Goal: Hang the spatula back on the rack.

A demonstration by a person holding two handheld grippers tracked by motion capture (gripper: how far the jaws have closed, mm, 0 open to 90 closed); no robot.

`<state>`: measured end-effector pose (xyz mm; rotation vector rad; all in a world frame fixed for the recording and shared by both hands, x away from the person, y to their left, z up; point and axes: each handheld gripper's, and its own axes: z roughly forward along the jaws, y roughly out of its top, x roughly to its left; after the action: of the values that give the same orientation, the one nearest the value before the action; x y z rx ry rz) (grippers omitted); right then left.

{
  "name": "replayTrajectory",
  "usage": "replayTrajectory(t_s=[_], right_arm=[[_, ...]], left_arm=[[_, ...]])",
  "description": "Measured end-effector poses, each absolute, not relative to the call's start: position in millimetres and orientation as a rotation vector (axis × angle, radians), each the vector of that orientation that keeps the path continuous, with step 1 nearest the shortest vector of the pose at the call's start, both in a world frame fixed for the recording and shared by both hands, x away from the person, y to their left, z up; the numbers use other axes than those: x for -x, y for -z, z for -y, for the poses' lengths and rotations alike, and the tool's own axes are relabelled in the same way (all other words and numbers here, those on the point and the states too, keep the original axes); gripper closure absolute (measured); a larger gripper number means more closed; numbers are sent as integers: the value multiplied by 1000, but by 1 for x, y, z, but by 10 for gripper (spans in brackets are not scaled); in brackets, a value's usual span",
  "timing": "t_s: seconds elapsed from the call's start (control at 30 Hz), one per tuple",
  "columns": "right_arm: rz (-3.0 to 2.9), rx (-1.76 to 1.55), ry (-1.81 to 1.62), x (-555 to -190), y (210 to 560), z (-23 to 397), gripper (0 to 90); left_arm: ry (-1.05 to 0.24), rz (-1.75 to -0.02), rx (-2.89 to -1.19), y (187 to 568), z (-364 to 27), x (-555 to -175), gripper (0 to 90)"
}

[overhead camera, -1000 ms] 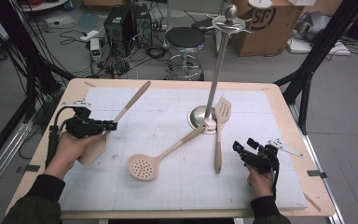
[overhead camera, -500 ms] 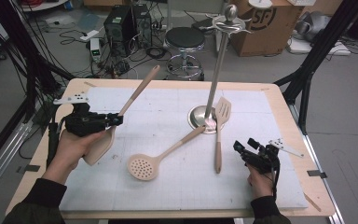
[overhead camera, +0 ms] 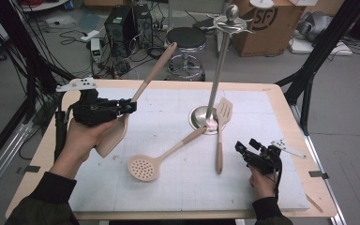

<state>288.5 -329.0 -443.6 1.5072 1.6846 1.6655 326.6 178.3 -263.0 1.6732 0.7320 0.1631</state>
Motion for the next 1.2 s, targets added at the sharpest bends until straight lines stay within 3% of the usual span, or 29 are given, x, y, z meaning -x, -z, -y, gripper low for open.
replayTrajectory(t_s=[0.63,1.2], right_arm=[[-1676,-1517,-1690,-290,444,333,169],[-1655,-1528,-1700,-290,444,337,169]], left_arm=[[-122,-643,-1565,251,-126,-359,782],[-121,-628,-1624,251,-111,-373,782]])
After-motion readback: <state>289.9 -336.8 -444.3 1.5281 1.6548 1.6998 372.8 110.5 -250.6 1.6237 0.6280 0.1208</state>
